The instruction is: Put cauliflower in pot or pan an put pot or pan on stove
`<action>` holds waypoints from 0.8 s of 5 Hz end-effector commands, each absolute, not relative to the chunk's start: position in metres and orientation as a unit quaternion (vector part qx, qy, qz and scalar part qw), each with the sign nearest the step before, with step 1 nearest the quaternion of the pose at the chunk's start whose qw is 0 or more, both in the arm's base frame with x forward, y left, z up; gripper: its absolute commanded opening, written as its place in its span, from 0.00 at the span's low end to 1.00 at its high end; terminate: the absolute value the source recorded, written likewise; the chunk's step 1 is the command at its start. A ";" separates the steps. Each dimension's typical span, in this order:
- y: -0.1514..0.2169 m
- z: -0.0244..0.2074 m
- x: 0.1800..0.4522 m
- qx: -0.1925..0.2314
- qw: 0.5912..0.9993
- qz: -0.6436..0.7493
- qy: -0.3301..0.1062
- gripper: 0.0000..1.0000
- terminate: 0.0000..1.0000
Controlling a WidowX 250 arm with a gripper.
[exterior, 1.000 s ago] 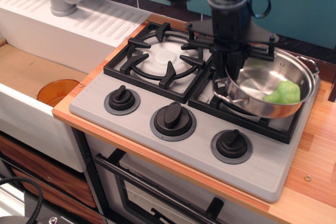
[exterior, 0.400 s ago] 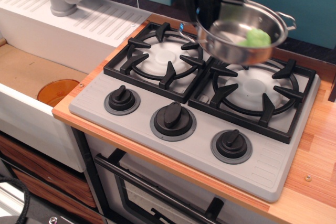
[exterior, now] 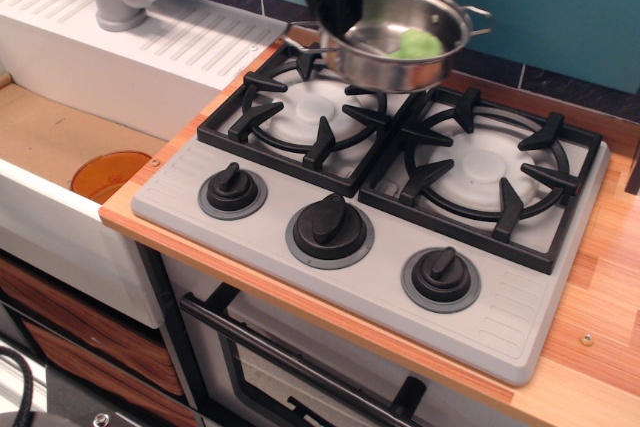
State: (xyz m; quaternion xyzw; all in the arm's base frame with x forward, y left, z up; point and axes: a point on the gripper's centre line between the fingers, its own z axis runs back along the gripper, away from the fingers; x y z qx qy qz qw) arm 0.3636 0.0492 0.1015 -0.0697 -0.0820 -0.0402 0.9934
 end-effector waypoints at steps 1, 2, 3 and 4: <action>0.082 0.094 0.391 -0.076 0.988 -0.052 -0.127 0.00 0.00; 0.092 0.082 0.389 -0.079 0.986 -0.054 -0.133 0.00 0.00; 0.101 0.072 0.386 -0.078 0.986 -0.056 -0.137 0.00 0.00; 0.106 0.065 0.384 -0.082 0.985 -0.058 -0.138 0.00 0.00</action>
